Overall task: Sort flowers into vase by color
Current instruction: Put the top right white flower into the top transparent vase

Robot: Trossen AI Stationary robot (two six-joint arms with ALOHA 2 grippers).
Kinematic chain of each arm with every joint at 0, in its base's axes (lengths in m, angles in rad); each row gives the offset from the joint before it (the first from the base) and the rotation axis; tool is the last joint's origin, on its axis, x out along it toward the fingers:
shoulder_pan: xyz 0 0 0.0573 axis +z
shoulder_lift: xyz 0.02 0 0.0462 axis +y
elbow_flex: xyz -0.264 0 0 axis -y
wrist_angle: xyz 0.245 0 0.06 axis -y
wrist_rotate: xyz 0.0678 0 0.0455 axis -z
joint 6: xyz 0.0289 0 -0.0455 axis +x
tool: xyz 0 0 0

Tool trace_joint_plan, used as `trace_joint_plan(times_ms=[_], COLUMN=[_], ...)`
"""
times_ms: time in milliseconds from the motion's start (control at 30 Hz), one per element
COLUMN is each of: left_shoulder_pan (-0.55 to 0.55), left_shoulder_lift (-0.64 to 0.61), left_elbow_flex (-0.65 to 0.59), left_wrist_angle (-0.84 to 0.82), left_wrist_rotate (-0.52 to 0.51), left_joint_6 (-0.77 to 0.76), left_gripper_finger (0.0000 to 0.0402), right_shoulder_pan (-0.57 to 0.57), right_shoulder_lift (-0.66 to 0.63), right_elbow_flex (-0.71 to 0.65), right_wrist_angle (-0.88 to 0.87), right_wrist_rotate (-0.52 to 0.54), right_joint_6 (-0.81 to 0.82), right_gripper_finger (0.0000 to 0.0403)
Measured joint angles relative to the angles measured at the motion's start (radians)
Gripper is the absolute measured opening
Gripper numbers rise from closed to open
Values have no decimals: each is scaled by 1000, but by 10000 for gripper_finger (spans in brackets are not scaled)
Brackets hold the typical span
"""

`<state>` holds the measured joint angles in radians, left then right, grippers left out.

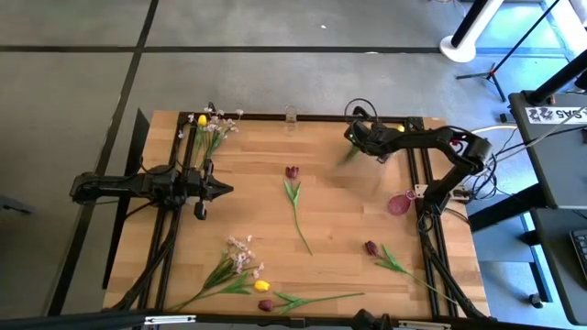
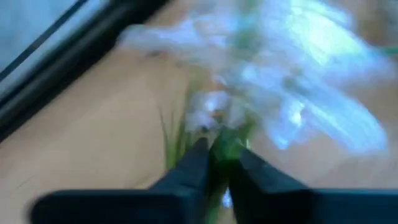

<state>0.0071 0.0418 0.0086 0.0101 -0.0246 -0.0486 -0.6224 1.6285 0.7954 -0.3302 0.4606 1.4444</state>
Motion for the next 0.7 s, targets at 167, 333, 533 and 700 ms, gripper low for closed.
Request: trace_joint_plan(times_ms=[167, 333, 533, 700], left_shoulder_pan=[0, 0, 0, 0], left_shoulder_lift=[0, 0, 0, 0], left_elbow_flex=[0, 0, 0, 0], left_wrist_angle=[0, 0, 0, 0], left_wrist_rotate=[0, 0, 0, 0], left_joint_6=[0, 0, 0, 0], left_gripper_finger=[15, 15, 15, 15], right_shoulder_pan=[28, 101, 135, 131], right_shoulder_lift=[-44, -71, -70, -70], right_elbow_flex=[36, 58, 62, 62], right_wrist_angle=[120, 448, 990, 1304], right_wrist_rotate=[66, 48, -181, -277], right_joint_6=[-296, -650, -1054, -1279], right_gripper_finger=[31, 24, 12, 12])
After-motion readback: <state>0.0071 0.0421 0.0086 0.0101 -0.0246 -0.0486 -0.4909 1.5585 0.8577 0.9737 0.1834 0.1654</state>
